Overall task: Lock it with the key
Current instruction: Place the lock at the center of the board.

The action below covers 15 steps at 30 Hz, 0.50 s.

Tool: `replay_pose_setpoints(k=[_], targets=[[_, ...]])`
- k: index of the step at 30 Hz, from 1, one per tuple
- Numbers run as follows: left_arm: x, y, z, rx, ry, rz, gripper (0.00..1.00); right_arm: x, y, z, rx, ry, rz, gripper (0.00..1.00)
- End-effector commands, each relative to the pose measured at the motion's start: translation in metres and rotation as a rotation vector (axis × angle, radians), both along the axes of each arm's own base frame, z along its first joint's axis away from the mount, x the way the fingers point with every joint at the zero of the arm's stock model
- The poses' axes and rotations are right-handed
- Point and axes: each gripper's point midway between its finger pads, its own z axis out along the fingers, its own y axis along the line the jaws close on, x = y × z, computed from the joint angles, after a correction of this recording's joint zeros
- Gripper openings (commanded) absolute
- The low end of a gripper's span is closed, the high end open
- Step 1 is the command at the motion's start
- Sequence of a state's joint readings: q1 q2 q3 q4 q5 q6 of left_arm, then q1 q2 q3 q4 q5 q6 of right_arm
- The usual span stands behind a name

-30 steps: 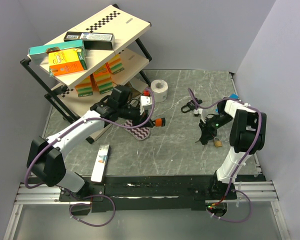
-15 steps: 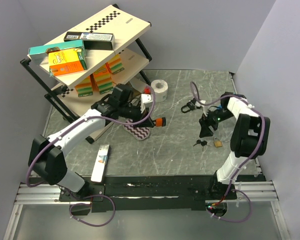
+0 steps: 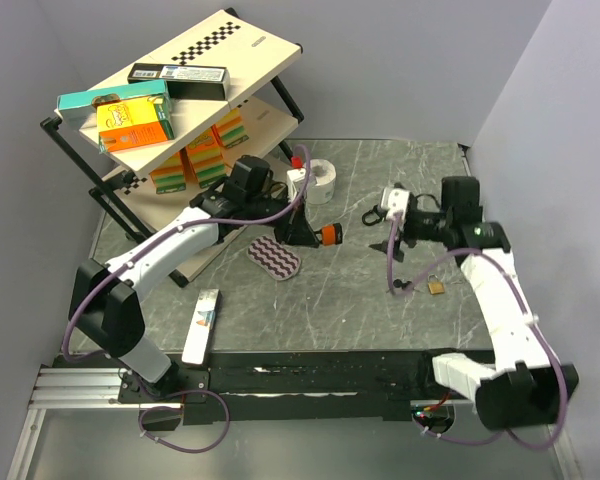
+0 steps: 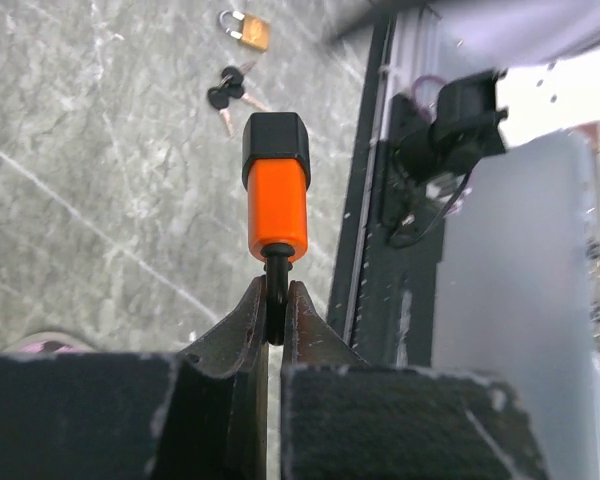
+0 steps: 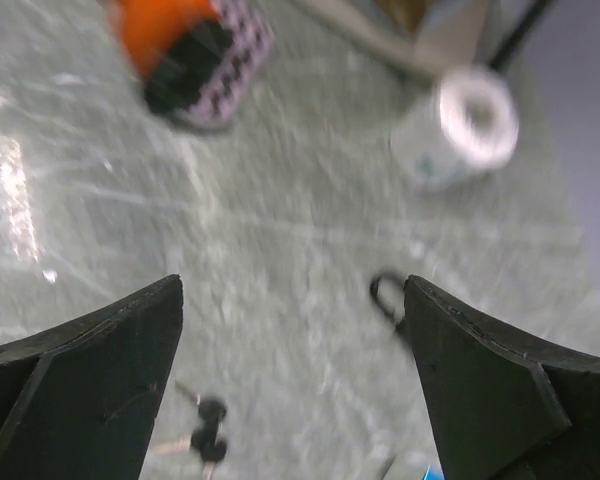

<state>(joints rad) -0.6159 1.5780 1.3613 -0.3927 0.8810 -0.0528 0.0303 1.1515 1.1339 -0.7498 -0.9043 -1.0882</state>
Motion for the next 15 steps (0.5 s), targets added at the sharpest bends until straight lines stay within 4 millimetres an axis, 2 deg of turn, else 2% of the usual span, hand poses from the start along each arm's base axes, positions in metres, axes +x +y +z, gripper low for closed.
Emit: replay_pose_setpoints(k=[1,3,4,5,7,10,11,14,15], targets=[[0.003,-0.011,0.011,-0.075,0.009,0.010,0.01,-0.012,0.032,0.013,0.044,-0.142,0.098,0.97],[0.014,-0.010,-0.003,-0.027,-0.033,0.024,0.01,-0.019,0.036,0.009,0.041,-0.141,0.116,0.98],[0.020,-0.012,0.000,-0.015,-0.079,0.028,0.01,-0.022,0.037,0.008,0.048,-0.131,0.123,0.99],[0.025,-0.008,-0.007,0.020,-0.152,0.008,0.01,-0.025,0.037,0.008,0.050,-0.127,0.125,0.99],[0.036,-0.006,-0.007,0.053,-0.248,0.021,0.01,-0.025,0.038,0.008,0.050,-0.144,0.133,0.99],[0.033,-0.005,-0.011,0.080,-0.241,-0.019,0.01,-0.026,0.041,0.008,0.030,-0.212,0.153,0.99],[0.022,-0.003,-0.029,0.122,-0.151,-0.061,0.01,-0.027,0.042,0.003,0.021,-0.215,0.163,0.99],[0.009,-0.011,-0.034,0.140,-0.101,-0.150,0.01,-0.033,0.048,-0.002,-0.011,-0.263,0.221,0.99],[0.012,-0.015,-0.026,0.121,-0.102,-0.144,0.01,-0.033,0.050,-0.002,-0.012,-0.272,0.228,0.99]])
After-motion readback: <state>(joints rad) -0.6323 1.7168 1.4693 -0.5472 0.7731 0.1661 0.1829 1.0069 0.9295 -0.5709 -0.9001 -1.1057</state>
